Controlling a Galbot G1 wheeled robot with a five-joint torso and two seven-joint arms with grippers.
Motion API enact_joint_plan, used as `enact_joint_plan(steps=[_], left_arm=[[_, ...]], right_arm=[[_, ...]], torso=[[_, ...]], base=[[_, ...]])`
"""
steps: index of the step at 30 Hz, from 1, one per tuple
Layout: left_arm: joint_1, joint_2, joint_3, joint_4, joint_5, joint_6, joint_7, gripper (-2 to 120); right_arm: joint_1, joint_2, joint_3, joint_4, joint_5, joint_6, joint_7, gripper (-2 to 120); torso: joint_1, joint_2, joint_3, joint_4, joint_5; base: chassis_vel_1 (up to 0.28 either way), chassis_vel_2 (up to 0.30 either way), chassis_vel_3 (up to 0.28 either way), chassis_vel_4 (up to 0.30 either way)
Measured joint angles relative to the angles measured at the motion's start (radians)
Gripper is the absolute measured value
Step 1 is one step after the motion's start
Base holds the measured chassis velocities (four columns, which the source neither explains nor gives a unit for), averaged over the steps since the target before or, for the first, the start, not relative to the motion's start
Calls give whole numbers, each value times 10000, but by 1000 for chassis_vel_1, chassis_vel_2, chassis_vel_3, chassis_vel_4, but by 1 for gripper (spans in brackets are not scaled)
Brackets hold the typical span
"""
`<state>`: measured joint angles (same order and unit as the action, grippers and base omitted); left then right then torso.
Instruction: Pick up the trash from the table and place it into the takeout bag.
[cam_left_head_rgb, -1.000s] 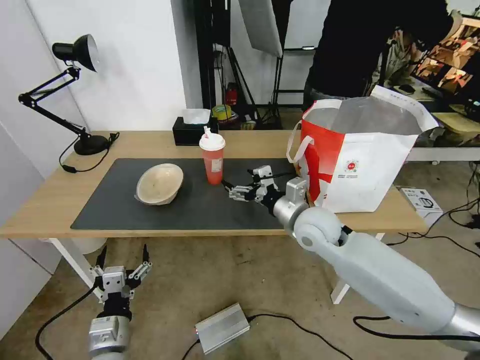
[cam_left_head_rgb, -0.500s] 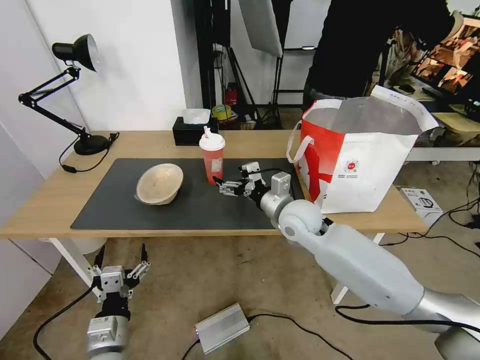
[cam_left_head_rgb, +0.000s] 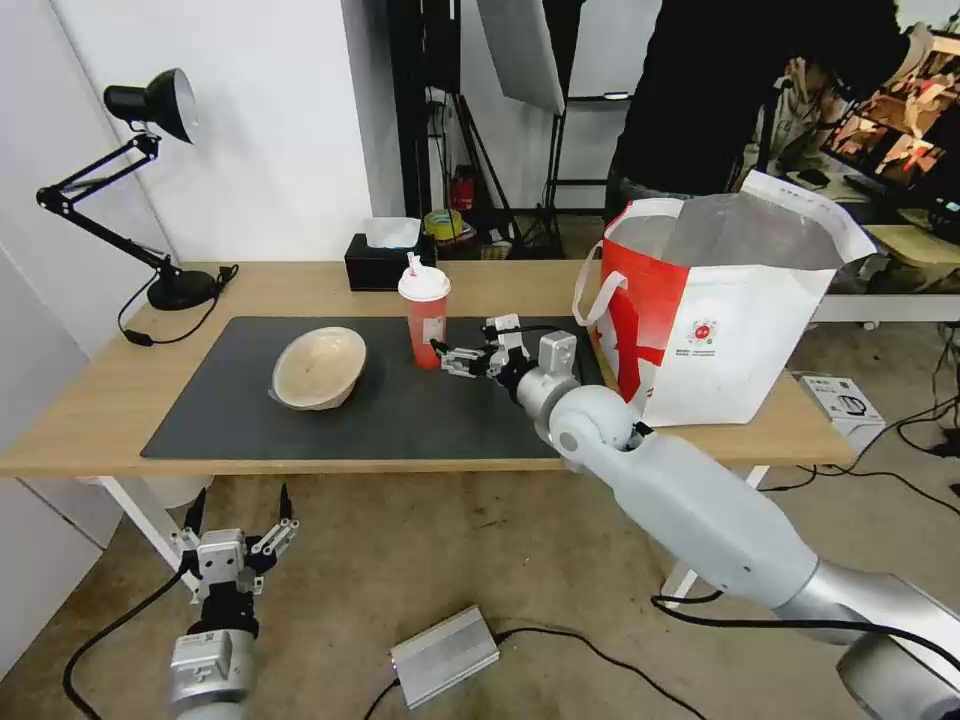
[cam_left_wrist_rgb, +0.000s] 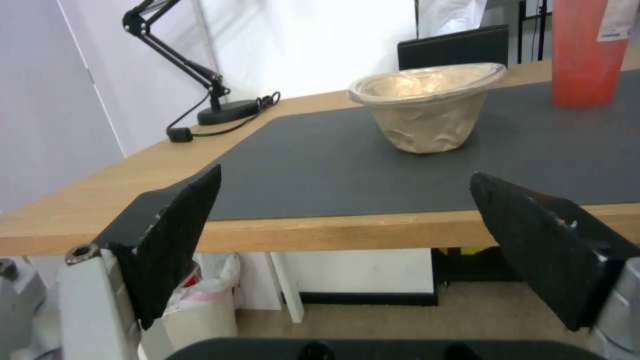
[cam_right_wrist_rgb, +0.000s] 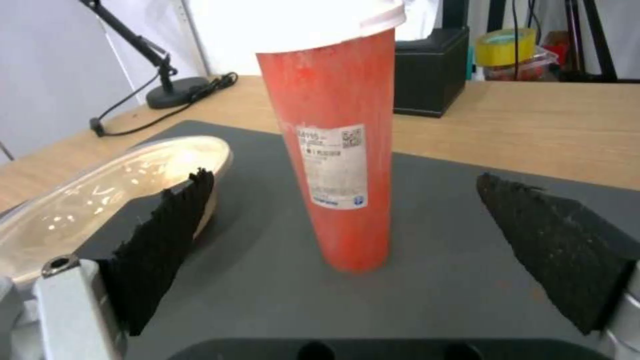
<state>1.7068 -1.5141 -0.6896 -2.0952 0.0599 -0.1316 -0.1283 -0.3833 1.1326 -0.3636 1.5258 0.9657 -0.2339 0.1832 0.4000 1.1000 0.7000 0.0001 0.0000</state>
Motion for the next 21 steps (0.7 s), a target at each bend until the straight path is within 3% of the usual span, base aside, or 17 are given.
enact_joint_plan(steps=[21], left_arm=[[0,22,-45,80,-158,-27,-10,100]], right_arm=[[426,705,-285,-1379,-213,200,-269,100]], torso=[[0,0,0,-1,0]], base=[[0,0,0,0]])
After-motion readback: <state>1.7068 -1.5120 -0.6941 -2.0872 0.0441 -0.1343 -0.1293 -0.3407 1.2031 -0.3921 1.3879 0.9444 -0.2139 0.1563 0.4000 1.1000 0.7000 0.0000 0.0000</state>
